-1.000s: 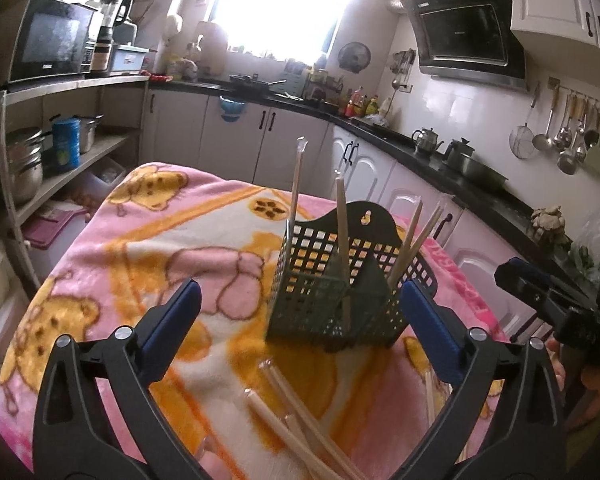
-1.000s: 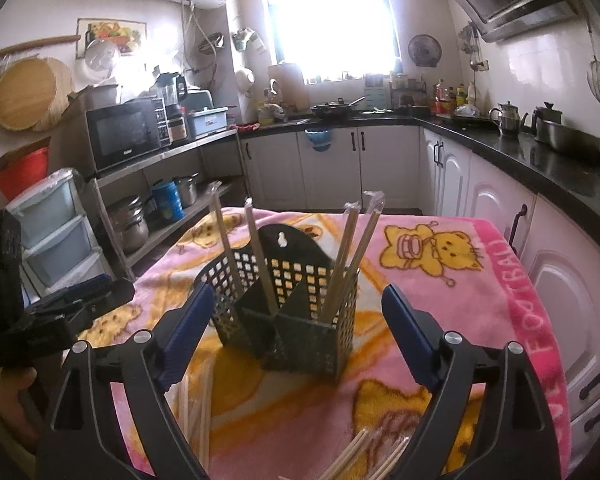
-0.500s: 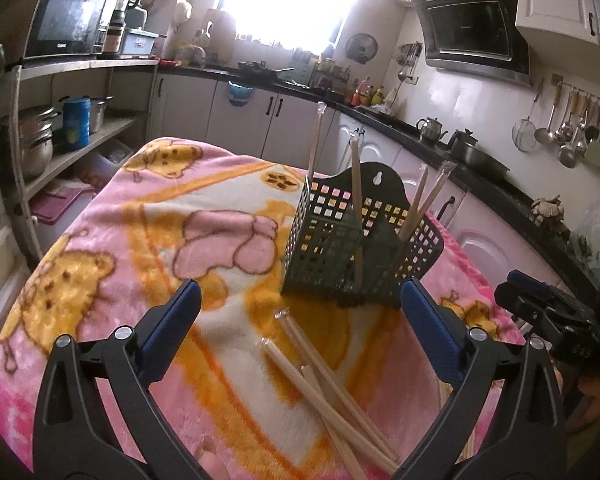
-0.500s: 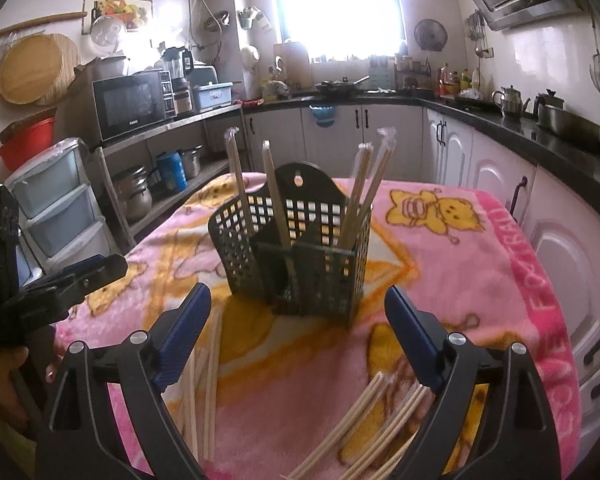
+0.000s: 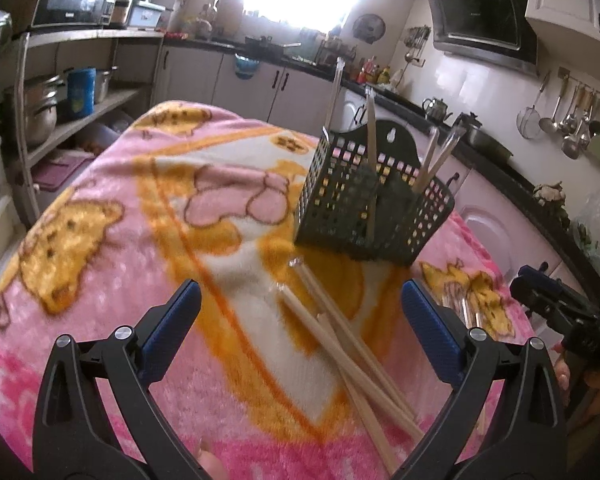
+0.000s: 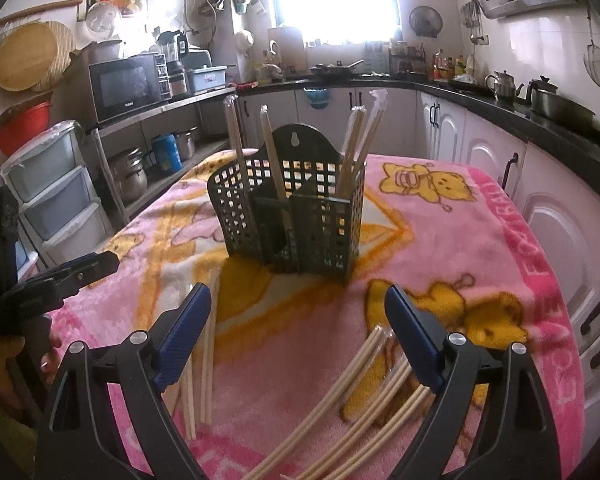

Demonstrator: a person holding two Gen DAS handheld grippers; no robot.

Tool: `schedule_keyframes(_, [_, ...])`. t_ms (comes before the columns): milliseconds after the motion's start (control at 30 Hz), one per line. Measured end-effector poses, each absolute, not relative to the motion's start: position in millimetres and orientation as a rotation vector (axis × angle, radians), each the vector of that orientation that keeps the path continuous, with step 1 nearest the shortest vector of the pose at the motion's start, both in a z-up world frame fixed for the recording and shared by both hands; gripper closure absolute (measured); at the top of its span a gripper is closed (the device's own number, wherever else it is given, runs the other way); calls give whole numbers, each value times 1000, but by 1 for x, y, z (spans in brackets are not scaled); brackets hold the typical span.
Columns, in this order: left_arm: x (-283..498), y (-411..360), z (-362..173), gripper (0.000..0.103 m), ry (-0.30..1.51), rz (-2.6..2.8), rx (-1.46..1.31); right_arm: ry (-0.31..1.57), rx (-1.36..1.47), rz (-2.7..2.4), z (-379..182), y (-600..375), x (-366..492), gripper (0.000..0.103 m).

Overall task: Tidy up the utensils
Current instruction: 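Move both tools back over the wrapped chopsticks lying on the blanket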

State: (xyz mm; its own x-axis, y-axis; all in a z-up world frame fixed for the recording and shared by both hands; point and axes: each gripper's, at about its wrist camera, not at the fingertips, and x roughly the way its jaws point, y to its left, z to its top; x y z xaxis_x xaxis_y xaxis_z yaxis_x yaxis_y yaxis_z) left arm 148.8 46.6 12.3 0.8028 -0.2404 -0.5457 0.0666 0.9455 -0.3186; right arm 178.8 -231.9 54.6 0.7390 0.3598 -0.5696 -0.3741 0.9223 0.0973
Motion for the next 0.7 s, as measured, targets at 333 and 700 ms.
schedule_keyframes(333, [142,42,-11,12,692,-188,-339,671,-21,395,31,-241,169,17])
schedule_keyframes(700, [148,26,-34,12,790,-256,-397,743,5,378,2,-247,172,17])
